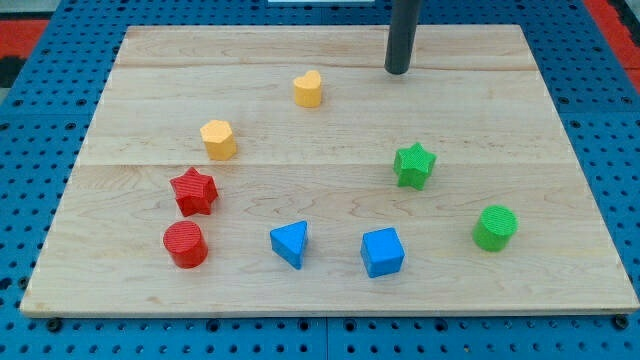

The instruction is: Move hexagon diagonally to the heart

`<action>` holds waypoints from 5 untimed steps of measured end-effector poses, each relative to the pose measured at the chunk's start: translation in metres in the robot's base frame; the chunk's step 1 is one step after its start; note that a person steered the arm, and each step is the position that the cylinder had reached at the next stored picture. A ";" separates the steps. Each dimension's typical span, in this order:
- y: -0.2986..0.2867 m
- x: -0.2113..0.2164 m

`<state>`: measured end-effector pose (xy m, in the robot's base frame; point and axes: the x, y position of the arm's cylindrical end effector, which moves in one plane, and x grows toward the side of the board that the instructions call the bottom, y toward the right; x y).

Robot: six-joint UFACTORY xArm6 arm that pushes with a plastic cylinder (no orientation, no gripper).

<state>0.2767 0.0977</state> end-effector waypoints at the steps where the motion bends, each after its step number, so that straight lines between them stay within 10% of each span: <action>1: 0.002 -0.013; 2: -0.033 -0.053; 5: -0.082 0.040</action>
<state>0.3163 0.0155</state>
